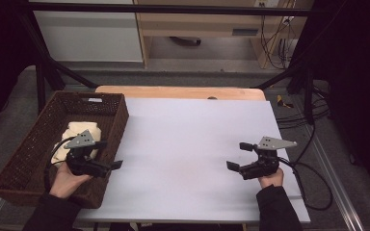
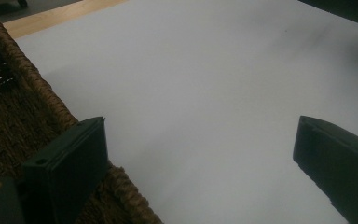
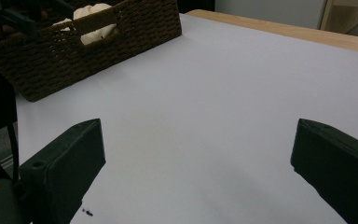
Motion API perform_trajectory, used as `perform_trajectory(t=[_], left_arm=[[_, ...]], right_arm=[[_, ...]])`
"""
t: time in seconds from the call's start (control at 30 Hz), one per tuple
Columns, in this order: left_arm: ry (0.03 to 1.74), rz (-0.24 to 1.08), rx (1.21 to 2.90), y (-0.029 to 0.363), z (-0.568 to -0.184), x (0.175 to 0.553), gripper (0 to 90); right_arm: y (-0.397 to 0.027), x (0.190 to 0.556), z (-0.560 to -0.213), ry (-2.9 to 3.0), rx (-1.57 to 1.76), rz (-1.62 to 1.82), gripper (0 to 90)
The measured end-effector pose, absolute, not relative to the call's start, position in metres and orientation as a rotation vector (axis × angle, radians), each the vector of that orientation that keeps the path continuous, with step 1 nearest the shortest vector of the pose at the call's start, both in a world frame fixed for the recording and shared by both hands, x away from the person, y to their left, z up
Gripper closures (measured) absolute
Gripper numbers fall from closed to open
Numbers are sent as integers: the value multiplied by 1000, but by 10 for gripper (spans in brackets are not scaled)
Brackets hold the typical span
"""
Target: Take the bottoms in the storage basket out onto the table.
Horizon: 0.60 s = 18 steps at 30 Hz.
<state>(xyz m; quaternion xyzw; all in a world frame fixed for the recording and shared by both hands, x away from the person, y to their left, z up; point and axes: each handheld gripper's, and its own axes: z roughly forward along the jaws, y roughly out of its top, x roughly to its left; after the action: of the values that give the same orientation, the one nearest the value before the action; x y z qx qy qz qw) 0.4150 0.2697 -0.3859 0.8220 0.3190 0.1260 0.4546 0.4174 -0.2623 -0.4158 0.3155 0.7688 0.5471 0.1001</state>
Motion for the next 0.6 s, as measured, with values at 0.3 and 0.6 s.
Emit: perform_trajectory(t=[0.3, 0.6], left_arm=[[788, 317, 2025, 271, -385, 415, 31], [790, 323, 2025, 271, -382, 415, 31]], right_arm=[[-262, 417, -416, 2275, 932, 1616, 36], [-261, 418, -417, 2278, 929, 1616, 36]])
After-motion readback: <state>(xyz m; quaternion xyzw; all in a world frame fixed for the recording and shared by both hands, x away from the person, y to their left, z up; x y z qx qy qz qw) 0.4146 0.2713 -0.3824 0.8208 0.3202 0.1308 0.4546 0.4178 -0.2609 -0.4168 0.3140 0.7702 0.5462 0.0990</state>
